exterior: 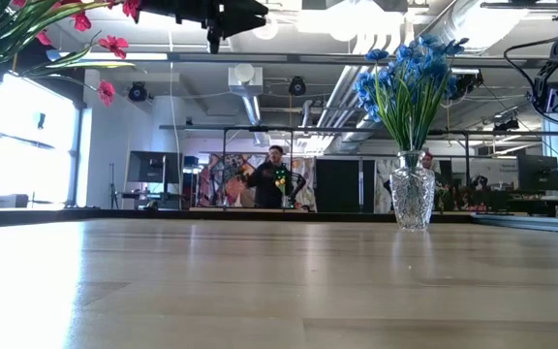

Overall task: Sort flowers into vase by color
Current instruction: Return to Home Position

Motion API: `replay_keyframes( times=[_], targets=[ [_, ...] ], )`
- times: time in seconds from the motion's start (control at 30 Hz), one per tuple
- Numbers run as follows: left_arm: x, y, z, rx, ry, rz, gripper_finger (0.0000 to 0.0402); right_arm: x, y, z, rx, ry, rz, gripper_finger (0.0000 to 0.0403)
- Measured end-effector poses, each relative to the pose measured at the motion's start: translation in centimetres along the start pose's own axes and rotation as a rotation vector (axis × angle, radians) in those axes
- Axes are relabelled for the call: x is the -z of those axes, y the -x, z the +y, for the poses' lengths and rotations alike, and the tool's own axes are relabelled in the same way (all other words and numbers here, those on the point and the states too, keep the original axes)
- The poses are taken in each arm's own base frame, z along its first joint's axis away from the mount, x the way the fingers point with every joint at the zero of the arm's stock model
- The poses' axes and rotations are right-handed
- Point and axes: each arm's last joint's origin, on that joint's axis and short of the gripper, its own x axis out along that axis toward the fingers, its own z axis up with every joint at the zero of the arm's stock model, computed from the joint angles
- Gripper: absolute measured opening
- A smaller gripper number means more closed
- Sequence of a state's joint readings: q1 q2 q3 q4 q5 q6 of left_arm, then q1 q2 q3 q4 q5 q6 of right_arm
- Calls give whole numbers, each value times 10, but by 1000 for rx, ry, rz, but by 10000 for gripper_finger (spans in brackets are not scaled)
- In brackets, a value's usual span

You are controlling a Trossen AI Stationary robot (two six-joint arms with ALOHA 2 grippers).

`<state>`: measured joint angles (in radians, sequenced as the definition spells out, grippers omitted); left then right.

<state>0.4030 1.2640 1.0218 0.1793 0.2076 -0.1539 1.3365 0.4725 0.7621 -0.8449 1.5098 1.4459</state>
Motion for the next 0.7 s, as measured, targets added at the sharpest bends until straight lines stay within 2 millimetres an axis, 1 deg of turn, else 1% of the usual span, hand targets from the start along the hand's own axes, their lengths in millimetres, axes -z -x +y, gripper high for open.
replay_keyframes(
  times=[0.1,0.17,0.23,0.33,0.5,0.63,0.7],
  targets=[
    [-1,1,2,7,-1,-5,102,-10,0,14,-9,86,2,252],
    [-3,1,3,21,-5,-18,102,-14,-1,23,-6,182,-11,252],
    [-6,1,3,43,-12,-44,102,-16,-3,30,5,291,-30,252],
    [-10,2,3,53,-22,-84,102,-16,-7,40,15,392,-42,252],
    [-14,4,7,43,-35,-126,102,-11,-18,46,21,455,-41,252],
    [-15,5,14,19,-49,-130,102,-7,-31,47,36,497,-29,252],
    [-16,6,16,16,-22,-130,102,-5,-38,47,58,532,-34,252]
  ],
)
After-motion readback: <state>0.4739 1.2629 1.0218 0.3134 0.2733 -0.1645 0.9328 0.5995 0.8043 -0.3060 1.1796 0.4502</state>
